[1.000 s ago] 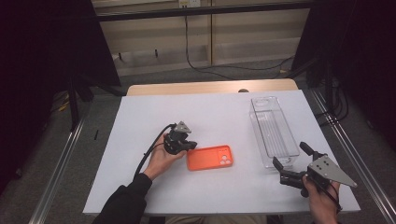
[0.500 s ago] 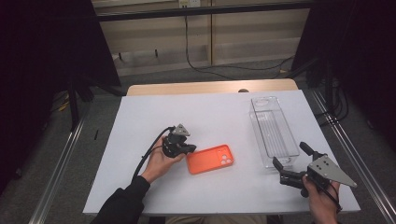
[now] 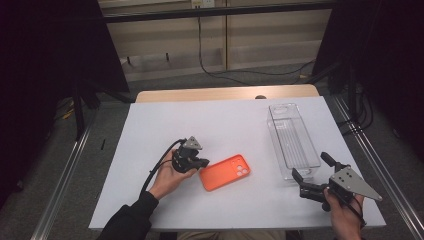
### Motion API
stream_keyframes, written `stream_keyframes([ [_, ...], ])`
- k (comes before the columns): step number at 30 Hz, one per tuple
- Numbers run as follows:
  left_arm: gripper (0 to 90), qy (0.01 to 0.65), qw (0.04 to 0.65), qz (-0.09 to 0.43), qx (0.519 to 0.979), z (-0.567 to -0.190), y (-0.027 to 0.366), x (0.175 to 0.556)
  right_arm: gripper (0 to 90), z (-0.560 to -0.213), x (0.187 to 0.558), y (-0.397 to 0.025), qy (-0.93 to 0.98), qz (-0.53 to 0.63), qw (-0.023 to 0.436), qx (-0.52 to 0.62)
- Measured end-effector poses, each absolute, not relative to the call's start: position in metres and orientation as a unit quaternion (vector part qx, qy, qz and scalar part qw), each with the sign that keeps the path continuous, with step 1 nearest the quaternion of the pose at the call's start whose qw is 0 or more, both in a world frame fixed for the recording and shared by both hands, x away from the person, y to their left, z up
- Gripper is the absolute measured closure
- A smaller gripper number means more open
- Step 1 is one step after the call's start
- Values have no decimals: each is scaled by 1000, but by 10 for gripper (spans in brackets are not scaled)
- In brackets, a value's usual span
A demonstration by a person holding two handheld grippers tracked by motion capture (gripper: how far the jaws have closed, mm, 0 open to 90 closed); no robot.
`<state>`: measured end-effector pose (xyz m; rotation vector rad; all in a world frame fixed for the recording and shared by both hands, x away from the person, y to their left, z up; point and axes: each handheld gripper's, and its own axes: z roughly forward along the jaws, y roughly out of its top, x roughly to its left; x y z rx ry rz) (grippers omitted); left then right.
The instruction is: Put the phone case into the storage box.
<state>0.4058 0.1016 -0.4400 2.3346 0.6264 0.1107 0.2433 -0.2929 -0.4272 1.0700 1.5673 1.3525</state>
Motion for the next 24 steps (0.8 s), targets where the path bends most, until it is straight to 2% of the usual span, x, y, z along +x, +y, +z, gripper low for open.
stream_keyframes([
  [24, 900, 232, 357, 21, 905, -441, 108, 389, 0, -427, 243, -292, 620, 533, 392, 422],
])
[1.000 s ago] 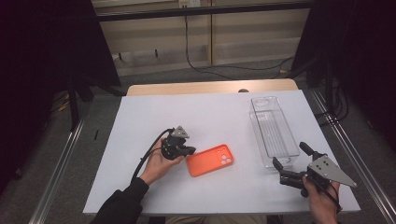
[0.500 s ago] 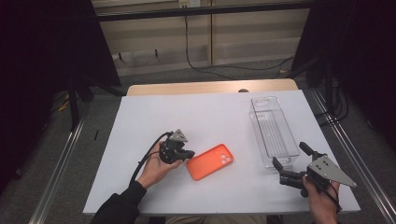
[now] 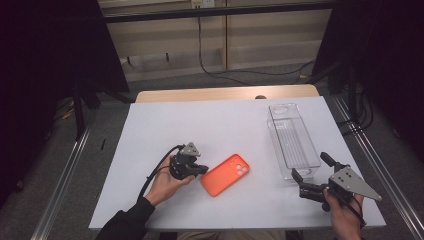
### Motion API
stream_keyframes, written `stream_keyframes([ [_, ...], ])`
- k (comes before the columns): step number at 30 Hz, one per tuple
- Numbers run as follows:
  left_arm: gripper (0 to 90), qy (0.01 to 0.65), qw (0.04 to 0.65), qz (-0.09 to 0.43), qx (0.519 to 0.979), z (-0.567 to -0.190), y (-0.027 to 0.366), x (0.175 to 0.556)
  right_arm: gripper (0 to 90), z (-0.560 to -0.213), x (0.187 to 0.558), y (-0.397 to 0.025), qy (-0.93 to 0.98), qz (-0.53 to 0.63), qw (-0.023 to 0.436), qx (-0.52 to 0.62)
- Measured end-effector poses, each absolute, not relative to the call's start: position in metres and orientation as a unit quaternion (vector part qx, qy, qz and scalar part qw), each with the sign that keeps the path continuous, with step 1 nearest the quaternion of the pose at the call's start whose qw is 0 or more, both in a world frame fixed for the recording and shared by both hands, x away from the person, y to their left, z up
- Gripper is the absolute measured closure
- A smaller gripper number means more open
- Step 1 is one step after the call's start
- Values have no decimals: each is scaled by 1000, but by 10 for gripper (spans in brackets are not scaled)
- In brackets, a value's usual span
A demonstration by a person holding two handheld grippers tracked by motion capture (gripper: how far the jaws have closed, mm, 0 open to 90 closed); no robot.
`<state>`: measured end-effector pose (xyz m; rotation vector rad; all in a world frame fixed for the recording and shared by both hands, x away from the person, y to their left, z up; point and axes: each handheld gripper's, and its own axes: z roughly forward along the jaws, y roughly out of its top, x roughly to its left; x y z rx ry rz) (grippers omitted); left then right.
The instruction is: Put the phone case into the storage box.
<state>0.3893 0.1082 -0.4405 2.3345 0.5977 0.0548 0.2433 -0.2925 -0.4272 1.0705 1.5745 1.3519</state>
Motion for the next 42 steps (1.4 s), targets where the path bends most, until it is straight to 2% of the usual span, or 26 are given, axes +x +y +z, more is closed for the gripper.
stream_keyframes([
  [6, 900, 232, 368, 28, 900, -441, 109, 390, 0, -427, 243, -293, 620, 533, 392, 421],
  [11, 855, 242, 383, 50, 890, -439, 112, 393, 0, -427, 243, -292, 620, 533, 392, 421],
  [14, 814, 246, 401, 44, 881, -435, 114, 391, 0, -427, 243, -293, 620, 533, 392, 421],
  [25, 496, 239, 430, 60, 868, -426, 116, 382, 0, -427, 243, -293, 619, 534, 393, 421],
  [27, 367, 246, 431, 64, 866, -426, 114, 381, 0, -427, 243, -293, 619, 534, 393, 421],
  [29, 273, 249, 428, 59, 867, -426, 113, 380, 0, -427, 243, -293, 619, 534, 392, 421],
  [34, 131, 248, 421, 58, 871, -426, 111, 377, 0, -427, 243, -293, 618, 535, 392, 421],
  [37, 71, 242, 417, 57, 874, -425, 111, 376, 0, -427, 243, -293, 619, 534, 393, 422],
  [42, 53, 229, 420, 44, 877, -423, 107, 371, 0, -427, 243, -292, 620, 533, 392, 421],
])
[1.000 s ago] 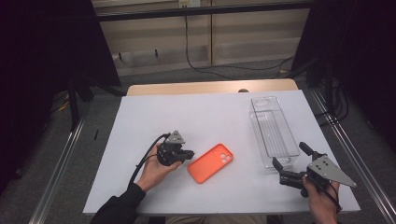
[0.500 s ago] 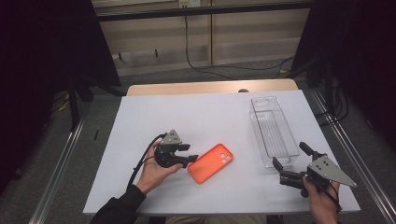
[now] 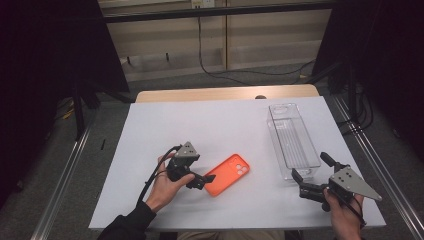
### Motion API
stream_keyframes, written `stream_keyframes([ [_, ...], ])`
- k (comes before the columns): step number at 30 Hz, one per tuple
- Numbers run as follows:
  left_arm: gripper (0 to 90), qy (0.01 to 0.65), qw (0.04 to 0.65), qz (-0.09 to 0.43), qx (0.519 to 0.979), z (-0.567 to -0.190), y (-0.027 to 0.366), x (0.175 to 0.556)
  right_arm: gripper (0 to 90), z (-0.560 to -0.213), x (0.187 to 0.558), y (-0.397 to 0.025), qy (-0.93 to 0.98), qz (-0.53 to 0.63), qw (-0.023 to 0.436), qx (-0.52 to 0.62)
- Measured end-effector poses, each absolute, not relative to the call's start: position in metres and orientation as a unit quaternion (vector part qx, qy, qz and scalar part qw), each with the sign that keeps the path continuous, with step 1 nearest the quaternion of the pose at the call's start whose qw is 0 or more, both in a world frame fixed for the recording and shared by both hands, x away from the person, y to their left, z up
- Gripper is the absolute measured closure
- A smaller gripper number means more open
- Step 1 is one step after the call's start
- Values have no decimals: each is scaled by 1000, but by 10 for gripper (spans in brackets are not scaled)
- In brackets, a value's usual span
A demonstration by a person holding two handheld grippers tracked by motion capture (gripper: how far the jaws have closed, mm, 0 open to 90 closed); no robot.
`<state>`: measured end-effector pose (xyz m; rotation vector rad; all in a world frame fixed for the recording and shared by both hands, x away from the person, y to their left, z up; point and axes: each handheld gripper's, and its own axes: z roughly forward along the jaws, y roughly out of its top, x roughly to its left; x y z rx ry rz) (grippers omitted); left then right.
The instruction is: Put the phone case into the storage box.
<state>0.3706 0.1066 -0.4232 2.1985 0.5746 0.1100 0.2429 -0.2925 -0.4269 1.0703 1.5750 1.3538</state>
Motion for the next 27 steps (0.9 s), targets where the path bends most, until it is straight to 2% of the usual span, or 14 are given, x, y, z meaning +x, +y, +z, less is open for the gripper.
stream_keyframes([
  [4, 54, 238, 426, 30, 872, -423, 101, 369, 0, -427, 243, -293, 619, 534, 392, 421],
  [9, 65, 240, 398, 44, 885, -425, 93, 371, 0, -427, 243, -293, 619, 534, 393, 421],
  [15, 55, 234, 403, 18, 885, -428, 85, 374, 0, -427, 243, -293, 621, 533, 392, 421],
  [24, 57, 212, 359, 9, 909, -431, 65, 378, 0, -427, 243, -293, 620, 534, 392, 421],
  [27, 59, 224, 361, -17, 905, -434, 63, 383, 0, -427, 243, -293, 620, 533, 392, 421],
])
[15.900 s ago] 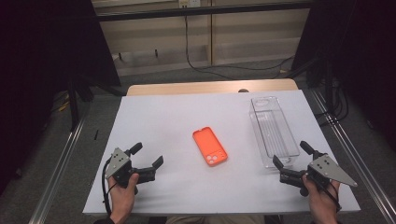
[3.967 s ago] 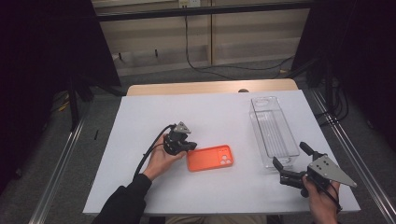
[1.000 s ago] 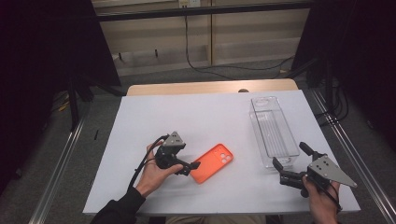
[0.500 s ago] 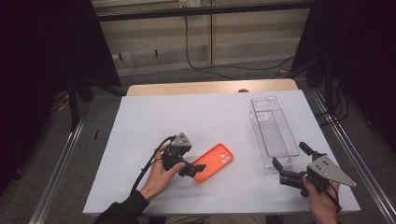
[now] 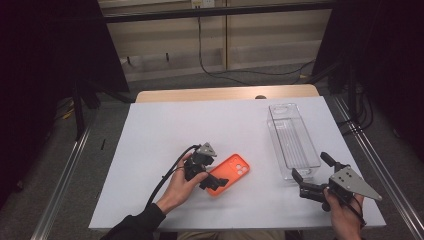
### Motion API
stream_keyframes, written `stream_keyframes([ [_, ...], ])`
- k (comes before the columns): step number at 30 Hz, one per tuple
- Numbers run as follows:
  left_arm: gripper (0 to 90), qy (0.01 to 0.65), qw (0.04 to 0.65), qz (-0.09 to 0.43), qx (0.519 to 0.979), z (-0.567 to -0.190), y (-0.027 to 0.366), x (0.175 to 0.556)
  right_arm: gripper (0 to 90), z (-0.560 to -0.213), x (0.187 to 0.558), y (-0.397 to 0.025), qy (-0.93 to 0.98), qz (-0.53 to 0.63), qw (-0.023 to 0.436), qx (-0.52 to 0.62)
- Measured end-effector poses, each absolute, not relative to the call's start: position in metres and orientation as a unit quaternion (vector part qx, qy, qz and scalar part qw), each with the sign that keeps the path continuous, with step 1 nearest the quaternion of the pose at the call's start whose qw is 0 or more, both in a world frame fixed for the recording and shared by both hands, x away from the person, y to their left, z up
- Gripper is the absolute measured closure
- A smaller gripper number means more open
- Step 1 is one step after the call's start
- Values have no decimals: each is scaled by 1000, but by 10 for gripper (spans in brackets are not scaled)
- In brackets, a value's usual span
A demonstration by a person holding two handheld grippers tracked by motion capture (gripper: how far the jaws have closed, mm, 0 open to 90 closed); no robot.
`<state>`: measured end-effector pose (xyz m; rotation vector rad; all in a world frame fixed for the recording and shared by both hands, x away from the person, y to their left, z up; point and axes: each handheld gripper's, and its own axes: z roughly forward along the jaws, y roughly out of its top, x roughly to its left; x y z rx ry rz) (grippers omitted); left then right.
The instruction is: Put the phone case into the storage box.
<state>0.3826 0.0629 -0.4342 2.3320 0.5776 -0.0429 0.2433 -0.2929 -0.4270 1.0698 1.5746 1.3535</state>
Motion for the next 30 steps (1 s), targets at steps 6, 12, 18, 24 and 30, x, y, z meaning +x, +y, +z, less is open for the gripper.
stream_keyframes([
  [6, 68, 228, 345, -34, 910, -435, 59, 390, 0, -427, 244, -293, 620, 533, 392, 422],
  [12, 68, 221, 325, -44, 919, -437, 46, 393, 0, -427, 244, -293, 621, 532, 391, 421],
  [18, 54, 197, 305, -41, 931, -442, 36, 395, 0, -428, 244, -293, 621, 533, 390, 422],
  [24, 48, 191, 294, -24, 936, -442, 29, 395, 0, -427, 244, -293, 621, 533, 390, 421],
  [30, 55, 184, 285, -14, 941, -442, 26, 393, 0, -428, 244, -293, 622, 533, 390, 421],
])
